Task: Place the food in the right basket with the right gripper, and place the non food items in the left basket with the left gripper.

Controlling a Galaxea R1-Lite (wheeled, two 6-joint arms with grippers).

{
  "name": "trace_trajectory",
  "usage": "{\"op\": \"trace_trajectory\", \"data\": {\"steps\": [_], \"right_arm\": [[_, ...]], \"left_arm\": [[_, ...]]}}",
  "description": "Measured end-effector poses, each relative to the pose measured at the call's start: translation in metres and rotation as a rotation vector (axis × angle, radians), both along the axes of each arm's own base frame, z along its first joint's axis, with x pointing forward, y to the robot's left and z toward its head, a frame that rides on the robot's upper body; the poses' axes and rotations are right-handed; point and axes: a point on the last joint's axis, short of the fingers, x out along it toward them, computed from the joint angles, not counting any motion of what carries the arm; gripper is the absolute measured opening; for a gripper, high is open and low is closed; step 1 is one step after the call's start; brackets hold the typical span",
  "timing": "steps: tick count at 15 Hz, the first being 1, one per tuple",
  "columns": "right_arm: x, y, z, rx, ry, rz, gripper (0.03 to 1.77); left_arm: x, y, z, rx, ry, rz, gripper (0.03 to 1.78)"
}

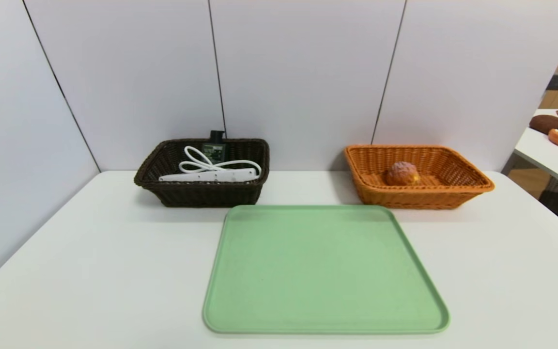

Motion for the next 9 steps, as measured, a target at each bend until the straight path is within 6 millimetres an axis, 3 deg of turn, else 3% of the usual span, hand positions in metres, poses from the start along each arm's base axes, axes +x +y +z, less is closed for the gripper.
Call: {"op": "trace_trajectory", "data": {"steps": [3,9], "right_arm": [[0.012,0.000,-0.016,0.001,-0.077,-0.005,1.70],[0.029,-0.002,-0.051,0.025,-0.047,-0.082,1.70]], "left_arm": [[0.005,-0.002,-0.006,-0.006,-0.118,-0.086,1.69],[0.009,-0.002,-0.017,-0.020,-0.120,-0.113,1.69]]}}
